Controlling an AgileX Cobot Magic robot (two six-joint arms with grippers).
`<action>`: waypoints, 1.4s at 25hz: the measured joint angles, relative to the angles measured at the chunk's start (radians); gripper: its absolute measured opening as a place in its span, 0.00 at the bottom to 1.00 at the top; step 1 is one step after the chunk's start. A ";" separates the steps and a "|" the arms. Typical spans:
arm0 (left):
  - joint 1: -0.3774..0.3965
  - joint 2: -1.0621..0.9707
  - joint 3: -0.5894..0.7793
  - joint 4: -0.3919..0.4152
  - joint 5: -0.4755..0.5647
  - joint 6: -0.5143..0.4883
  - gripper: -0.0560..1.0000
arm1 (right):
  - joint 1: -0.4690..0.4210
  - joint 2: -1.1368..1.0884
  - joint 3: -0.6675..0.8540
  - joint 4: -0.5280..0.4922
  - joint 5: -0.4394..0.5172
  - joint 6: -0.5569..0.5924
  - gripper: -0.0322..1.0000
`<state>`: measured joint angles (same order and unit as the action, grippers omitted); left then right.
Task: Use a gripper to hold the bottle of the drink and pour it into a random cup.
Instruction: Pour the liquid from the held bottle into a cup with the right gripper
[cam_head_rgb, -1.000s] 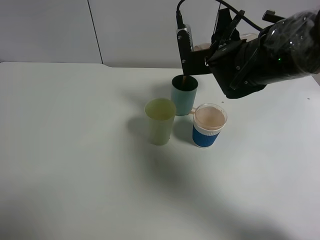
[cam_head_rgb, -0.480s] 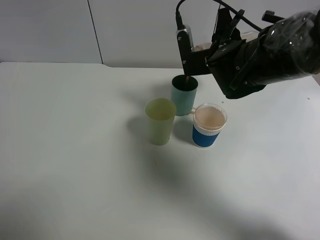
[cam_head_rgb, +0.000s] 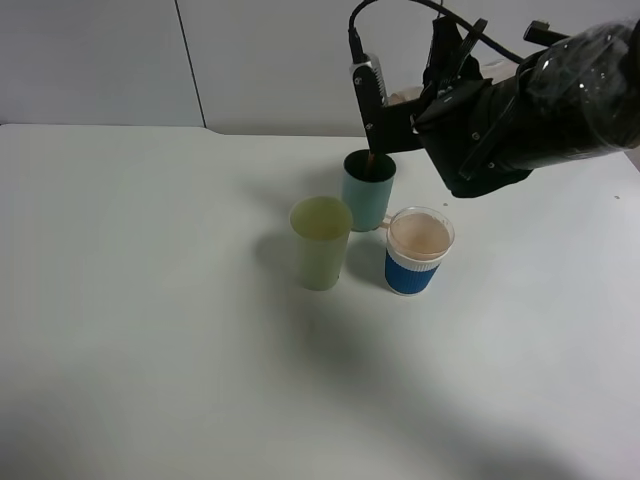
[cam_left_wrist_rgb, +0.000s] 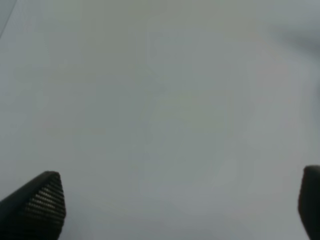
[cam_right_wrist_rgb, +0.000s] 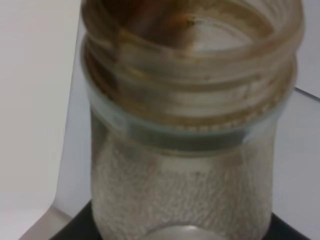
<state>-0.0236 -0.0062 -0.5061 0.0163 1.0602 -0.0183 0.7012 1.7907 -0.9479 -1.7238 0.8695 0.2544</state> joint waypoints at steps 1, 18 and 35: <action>0.000 0.000 0.000 0.000 0.000 0.000 0.93 | 0.000 0.000 0.000 0.000 0.000 -0.009 0.38; 0.000 0.000 0.000 0.000 0.000 0.000 0.93 | 0.000 0.000 -0.001 0.000 0.028 -0.071 0.38; 0.000 0.000 0.000 0.000 0.000 0.000 0.93 | 0.000 0.000 -0.001 -0.001 0.029 -0.188 0.38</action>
<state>-0.0236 -0.0062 -0.5061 0.0163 1.0602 -0.0183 0.7012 1.7907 -0.9490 -1.7247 0.8985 0.0661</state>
